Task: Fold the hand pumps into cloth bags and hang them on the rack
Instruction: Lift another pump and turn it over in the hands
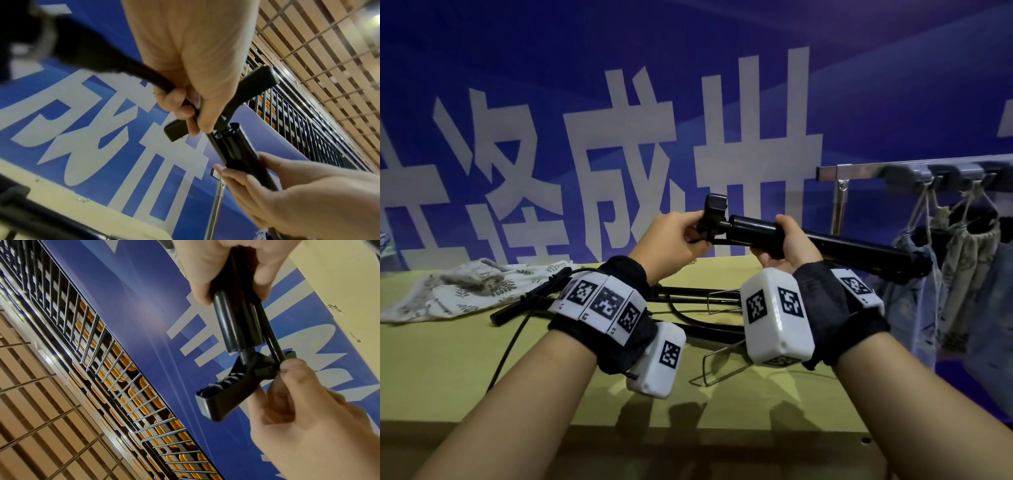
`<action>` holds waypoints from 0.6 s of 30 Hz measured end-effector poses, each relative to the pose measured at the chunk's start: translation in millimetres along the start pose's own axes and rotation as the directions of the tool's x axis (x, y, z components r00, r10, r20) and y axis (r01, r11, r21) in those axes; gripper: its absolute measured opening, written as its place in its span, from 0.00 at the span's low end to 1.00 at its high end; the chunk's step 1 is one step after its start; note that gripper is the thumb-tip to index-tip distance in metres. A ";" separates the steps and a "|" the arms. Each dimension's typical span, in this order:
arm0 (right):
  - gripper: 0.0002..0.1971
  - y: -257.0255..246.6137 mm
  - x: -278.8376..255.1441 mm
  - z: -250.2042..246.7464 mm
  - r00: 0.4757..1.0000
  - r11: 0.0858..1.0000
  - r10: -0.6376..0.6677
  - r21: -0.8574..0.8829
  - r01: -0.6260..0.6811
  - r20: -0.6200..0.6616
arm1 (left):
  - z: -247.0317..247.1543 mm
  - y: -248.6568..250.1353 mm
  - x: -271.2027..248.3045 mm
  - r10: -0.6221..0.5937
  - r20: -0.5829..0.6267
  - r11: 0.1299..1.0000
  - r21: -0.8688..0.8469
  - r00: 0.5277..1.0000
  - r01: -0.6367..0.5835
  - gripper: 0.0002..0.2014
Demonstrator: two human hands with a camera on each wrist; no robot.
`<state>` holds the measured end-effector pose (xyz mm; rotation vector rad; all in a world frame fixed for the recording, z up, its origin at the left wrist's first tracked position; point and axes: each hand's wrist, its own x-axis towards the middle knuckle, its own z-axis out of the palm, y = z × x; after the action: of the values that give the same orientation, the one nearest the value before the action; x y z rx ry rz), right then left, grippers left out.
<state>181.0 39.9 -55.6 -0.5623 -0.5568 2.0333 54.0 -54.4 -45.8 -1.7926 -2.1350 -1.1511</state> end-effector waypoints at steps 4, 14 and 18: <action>0.22 -2.3 0.3 -1.9 0.999 0.999 -0.008 -0.043 0.006 -0.036 | -3.6 3.5 0.6 0.092 0.005 0.978 0.187 0.996 -0.091 0.18; 0.30 -4.2 18.2 -5.6 0.987 0.997 -0.052 -0.070 0.042 -0.149 | 8.5 6.6 0.3 0.133 0.087 0.907 0.392 0.987 -0.156 0.26; 0.27 -2.9 29.8 -8.0 0.977 0.990 -0.100 -0.117 0.079 -0.191 | 14.5 8.8 -2.4 0.115 0.059 0.938 0.323 0.992 -0.128 0.37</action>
<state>173.6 68.4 -65.2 -0.7801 -0.5653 1.8458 67.7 -47.3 -53.2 -1.7750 -2.0550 -0.6892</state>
